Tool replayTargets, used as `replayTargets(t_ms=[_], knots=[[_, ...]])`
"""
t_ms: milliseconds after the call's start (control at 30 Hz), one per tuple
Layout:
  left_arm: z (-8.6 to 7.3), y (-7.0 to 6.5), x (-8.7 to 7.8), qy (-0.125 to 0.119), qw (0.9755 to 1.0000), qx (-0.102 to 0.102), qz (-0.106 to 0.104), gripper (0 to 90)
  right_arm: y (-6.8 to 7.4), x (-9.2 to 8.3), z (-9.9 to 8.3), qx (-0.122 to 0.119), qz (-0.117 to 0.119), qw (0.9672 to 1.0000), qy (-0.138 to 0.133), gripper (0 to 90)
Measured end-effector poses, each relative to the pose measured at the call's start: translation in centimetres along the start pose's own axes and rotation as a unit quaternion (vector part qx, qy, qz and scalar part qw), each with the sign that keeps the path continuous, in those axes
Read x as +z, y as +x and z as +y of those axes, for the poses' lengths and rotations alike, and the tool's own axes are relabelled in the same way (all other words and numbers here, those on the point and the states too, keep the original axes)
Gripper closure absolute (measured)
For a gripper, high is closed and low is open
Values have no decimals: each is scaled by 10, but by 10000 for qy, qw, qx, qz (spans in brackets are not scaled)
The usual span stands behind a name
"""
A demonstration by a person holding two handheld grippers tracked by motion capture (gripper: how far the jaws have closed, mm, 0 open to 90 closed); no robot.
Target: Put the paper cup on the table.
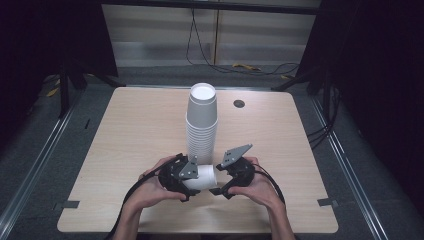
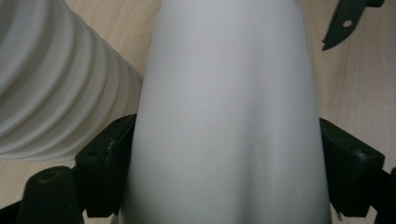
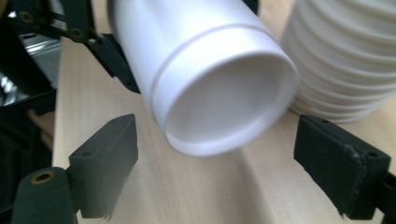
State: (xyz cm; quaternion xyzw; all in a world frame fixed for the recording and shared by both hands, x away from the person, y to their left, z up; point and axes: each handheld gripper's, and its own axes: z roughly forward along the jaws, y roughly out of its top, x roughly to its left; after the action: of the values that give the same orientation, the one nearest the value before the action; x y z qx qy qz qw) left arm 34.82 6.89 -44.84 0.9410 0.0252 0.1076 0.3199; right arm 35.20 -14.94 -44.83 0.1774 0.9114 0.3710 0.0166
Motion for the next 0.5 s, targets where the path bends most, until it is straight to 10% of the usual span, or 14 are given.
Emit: replayTargets(t_ms=[500], knots=[[7,-3,4,185,9991,335,-199,166,2,5,12,-206,276,9993,155,177]])
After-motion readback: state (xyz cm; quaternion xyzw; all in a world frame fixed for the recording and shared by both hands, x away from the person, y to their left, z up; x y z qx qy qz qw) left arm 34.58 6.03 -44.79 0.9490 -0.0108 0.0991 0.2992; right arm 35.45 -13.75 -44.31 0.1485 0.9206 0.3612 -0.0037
